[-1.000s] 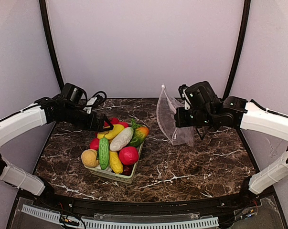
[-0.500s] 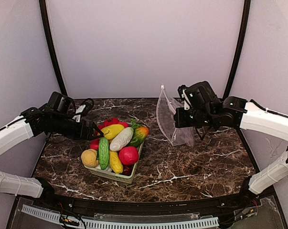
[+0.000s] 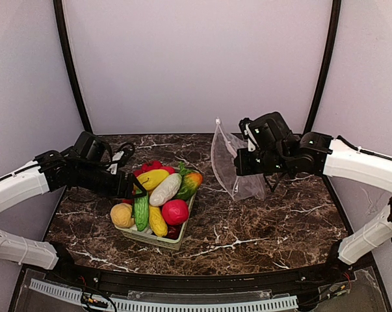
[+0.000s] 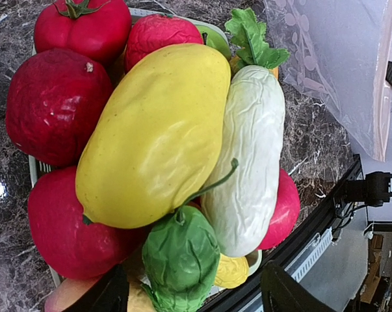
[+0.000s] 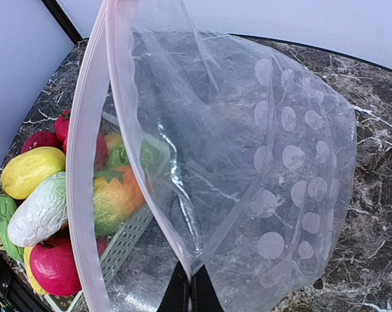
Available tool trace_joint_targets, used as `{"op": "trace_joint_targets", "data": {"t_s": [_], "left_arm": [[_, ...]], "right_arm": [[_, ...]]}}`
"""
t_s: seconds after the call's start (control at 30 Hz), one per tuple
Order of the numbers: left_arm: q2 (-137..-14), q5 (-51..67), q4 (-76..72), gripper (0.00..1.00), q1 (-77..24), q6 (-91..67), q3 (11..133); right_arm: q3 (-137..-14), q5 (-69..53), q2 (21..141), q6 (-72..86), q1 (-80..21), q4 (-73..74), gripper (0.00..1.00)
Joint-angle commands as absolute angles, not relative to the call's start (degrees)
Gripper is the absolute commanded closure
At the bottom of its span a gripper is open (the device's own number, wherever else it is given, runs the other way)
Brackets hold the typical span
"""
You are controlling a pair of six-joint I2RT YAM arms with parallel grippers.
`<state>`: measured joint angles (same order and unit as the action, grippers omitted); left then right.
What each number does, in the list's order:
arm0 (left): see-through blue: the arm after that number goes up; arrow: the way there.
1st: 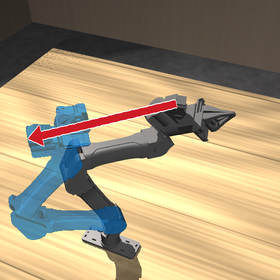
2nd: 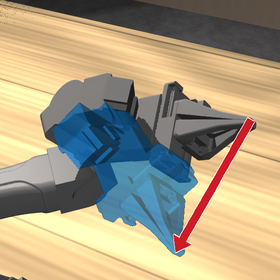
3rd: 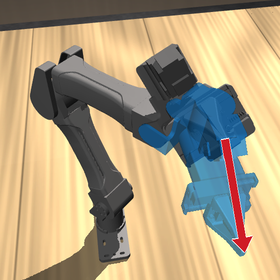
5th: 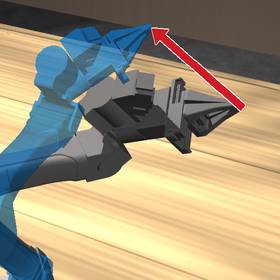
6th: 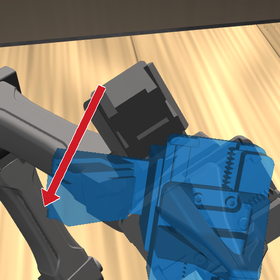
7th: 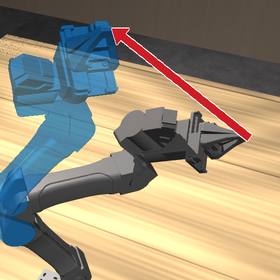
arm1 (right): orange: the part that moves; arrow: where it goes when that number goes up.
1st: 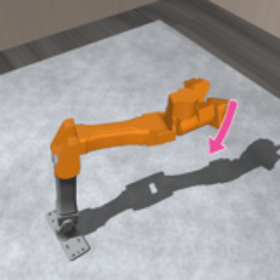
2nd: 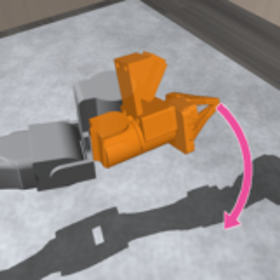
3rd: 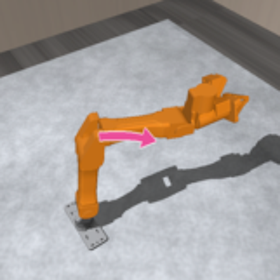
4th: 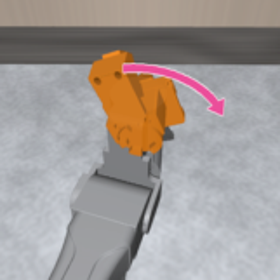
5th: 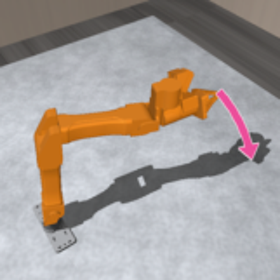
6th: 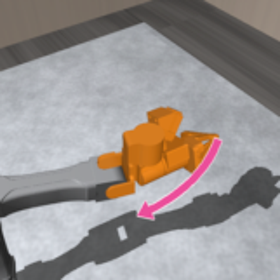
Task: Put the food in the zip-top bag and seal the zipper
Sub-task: Pick up the fake vegetable from the bin.
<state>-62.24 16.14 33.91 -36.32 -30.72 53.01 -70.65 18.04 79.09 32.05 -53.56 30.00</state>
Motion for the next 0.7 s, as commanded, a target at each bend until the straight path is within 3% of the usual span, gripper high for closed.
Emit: {"op": "trace_joint_targets", "data": {"t_s": [0.0,0.67], "left_arm": [[-62.9,15.3,32.3,0.32,-36.7,-31.6,52.7],[-64.9,14.4,31.5,0.53,-36.8,-32.3,51.8]], "right_arm": [[-71.0,18.4,77.9,32.2,-53.2,28.7,1.00],[-70.6,18.5,77.9,32.4,-53.2,28.6,1.00]]}}
